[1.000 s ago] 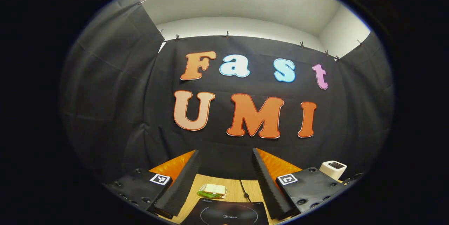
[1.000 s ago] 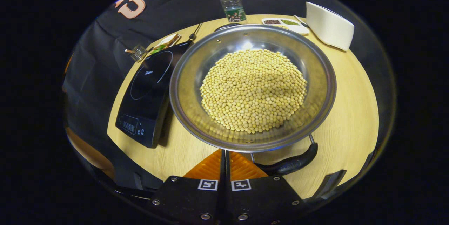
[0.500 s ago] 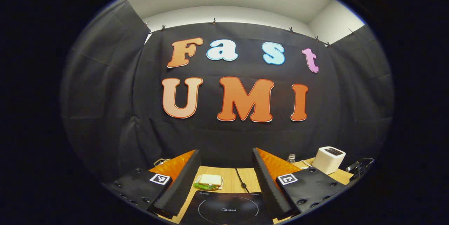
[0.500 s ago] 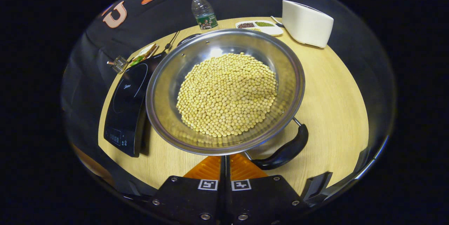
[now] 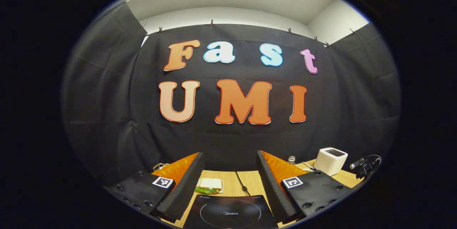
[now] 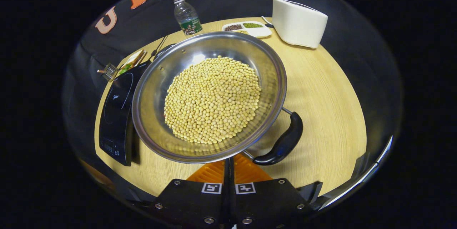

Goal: First push the handle of the pot to place it horizontally, then grasp the pot with both hands and set it on the induction cooktop.

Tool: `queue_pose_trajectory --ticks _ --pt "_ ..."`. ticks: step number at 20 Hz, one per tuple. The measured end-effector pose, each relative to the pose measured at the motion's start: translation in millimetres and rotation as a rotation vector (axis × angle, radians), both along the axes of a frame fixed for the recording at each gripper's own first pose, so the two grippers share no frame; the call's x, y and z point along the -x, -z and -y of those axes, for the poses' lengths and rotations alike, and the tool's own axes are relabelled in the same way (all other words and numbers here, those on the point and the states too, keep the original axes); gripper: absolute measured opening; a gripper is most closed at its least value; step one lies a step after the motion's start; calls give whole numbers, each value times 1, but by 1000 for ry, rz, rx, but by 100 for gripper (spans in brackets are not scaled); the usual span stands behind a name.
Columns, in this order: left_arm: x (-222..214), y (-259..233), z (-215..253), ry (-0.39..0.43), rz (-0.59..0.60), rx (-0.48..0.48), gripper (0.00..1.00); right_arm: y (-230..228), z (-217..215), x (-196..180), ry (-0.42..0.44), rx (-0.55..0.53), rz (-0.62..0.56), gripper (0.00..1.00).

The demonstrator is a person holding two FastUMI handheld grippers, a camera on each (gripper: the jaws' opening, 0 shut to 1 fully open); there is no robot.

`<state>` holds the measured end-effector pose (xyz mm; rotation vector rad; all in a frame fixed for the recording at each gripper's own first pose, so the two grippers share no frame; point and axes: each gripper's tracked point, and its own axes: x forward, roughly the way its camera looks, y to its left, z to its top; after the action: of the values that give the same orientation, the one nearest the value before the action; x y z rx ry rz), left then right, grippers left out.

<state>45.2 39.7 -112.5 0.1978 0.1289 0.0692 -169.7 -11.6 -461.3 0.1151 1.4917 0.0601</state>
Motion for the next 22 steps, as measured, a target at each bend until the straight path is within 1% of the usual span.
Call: queue_pose_trajectory --ticks 1,5,11,19,22 --pt "1 0 0 2 2 -1 94 2 4 -2 11 7 1 0" --pt "4 1 -1 1 -2 0 94 8 28 -11 74 52 1 0" --pt "5 4 -3 -7 -10 -2 94 5 49 -33 155 84 40 0" --pt "2 8 0 0 -10 15 94 14 70 -58 258 81 30 0" --pt "1 14 0 -2 -23 17 94 14 76 -74 287 46 25 0"
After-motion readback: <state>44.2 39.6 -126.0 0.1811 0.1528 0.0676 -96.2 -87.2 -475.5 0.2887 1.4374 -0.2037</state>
